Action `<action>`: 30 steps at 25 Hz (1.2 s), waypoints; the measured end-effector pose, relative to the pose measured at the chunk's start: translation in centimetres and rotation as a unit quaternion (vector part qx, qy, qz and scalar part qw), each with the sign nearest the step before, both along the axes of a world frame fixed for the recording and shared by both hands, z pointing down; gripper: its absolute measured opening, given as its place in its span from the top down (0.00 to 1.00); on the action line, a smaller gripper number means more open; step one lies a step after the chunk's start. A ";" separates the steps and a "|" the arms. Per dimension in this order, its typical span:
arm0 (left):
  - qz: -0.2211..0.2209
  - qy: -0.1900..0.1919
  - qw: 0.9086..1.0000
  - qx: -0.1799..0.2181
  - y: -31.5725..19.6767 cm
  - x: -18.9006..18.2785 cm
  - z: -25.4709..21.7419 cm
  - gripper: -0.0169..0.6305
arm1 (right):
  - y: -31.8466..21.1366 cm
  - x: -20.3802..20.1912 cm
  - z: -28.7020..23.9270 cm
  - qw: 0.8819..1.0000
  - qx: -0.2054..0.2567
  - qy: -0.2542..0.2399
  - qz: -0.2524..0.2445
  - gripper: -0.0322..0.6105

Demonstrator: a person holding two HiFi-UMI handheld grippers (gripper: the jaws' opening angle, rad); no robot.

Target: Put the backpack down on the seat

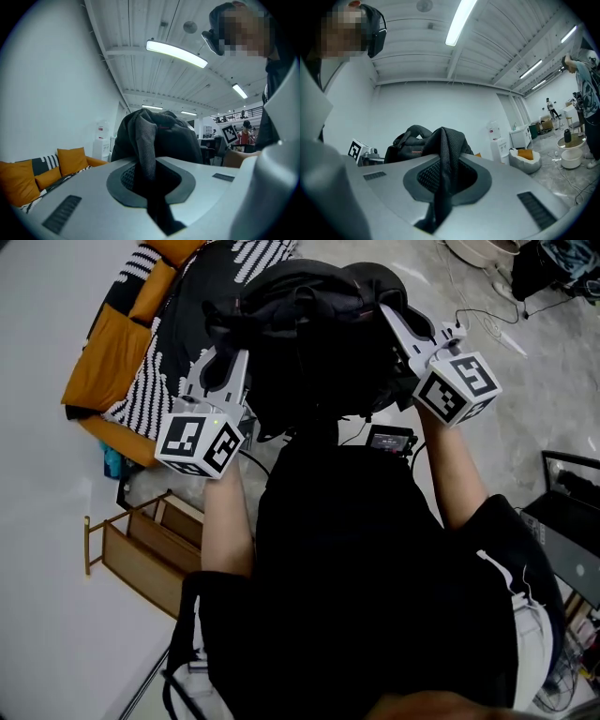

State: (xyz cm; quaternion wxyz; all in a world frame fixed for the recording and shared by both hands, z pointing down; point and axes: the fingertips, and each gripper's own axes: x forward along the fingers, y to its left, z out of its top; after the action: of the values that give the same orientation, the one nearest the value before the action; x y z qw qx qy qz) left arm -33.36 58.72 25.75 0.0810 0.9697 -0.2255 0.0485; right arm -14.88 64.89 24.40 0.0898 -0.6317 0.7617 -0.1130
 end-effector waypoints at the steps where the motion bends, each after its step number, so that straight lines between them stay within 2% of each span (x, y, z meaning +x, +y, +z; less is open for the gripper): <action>1: 0.003 -0.001 1.000 0.000 -0.2 0.1 0.2 0.92 | -0.1 0.1 0.2 1.000 0.000 -0.001 0.002 0.88; 15: 0.039 0.004 0.999 0.012 -1.4 0.7 1.1 0.92 | -0.6 0.5 0.7 1.000 0.001 -0.006 0.019 0.88; 22: 0.015 0.005 1.000 -0.007 -12.9 6.6 1.9 0.92 | -13.0 6.7 1.4 1.000 -0.015 -0.013 -0.008 0.88; 30: 0.002 0.018 1.000 -0.011 -18.7 8.8 1.2 0.92 | -19.1 9.1 0.8 1.000 -0.014 -0.014 -0.020 0.88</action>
State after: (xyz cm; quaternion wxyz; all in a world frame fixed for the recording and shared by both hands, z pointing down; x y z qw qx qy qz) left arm -24.57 40.07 26.94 0.0955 0.9700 -0.2212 0.0334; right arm -5.82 45.75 25.18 0.0894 -0.6160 0.7711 -0.1339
